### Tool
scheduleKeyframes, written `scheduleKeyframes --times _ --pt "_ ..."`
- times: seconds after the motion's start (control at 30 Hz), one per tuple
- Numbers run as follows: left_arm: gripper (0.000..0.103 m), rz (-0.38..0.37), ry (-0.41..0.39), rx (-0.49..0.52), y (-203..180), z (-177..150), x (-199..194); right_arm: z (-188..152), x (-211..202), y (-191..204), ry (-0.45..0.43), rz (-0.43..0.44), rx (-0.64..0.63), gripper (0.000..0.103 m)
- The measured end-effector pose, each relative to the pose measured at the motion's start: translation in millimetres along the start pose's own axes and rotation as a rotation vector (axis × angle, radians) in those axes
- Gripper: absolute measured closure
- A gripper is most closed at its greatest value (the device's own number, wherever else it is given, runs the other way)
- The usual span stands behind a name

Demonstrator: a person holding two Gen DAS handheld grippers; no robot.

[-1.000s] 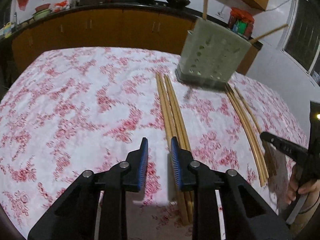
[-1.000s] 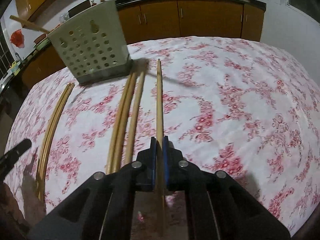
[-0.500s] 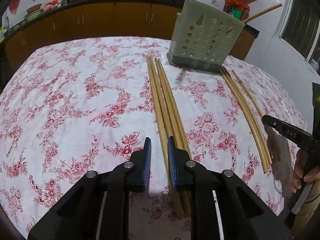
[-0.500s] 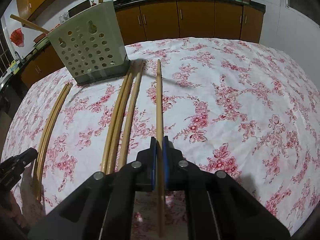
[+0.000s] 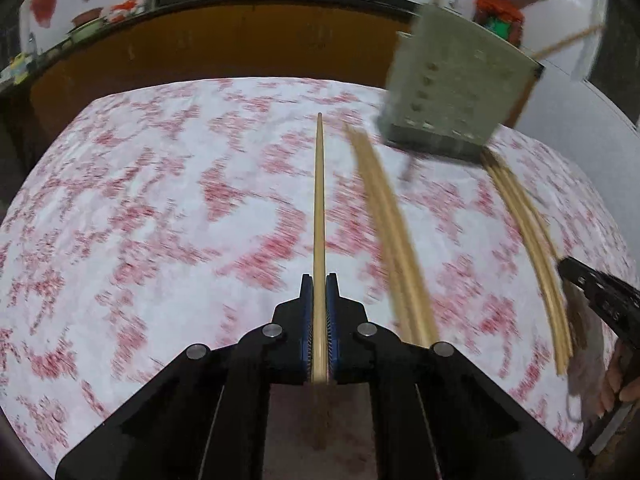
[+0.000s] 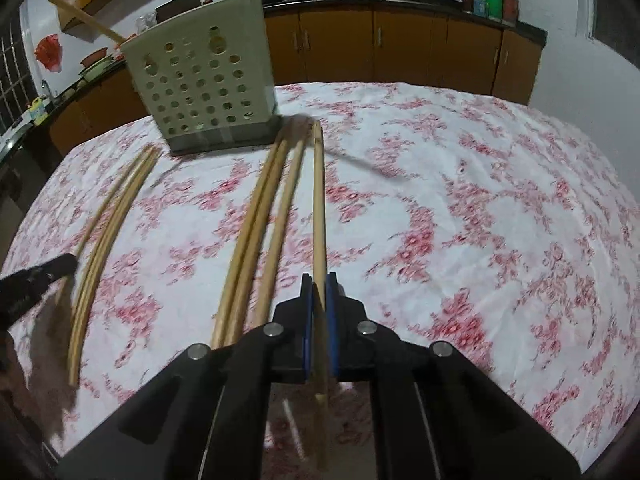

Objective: Organize utensils
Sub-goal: 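Lift the chopstick upright with the right tool over the green holder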

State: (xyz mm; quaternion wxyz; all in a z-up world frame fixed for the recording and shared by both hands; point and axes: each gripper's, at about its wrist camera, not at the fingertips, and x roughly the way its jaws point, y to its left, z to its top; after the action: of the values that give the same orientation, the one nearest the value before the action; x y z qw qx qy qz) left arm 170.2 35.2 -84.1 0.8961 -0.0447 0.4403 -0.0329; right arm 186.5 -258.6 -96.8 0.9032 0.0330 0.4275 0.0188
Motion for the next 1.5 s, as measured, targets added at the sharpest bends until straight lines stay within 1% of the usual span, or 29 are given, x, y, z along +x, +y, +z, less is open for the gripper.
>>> scheduleKeyframes --times 0.07,0.17,0.33,0.57,1.4,1.43,1.5 --pt "0.096 0.012 -0.003 -0.023 10.3 4.1 1.4 4.5 3.1 -8.0 -0.007 -0.022 0.03 0.095" --pt "0.095 0.008 -0.008 -0.047 20.4 7.1 2.3 9.4 6.8 -19.3 -0.019 -0.054 0.055 0.095" --pt "0.095 0.027 -0.027 -0.027 16.2 5.5 2.8 9.2 7.4 -22.4 -0.026 -0.061 0.055 0.094" --pt "0.095 -0.003 -0.027 -0.055 21.5 6.1 2.2 9.5 8.2 -23.6 -0.026 -0.057 0.059 0.094" --pt "0.094 -0.024 -0.029 -0.078 22.7 5.6 1.7 9.5 8.2 -26.8 -0.028 -0.04 0.08 0.094" --pt "0.094 -0.024 -0.029 -0.077 22.5 5.2 1.2 8.8 7.5 -27.3 -0.028 -0.038 0.081 0.094" --pt "0.094 -0.002 -0.025 -0.04 18.3 1.6 -2.0 5.1 4.5 -26.2 -0.025 -0.041 0.071 0.094"
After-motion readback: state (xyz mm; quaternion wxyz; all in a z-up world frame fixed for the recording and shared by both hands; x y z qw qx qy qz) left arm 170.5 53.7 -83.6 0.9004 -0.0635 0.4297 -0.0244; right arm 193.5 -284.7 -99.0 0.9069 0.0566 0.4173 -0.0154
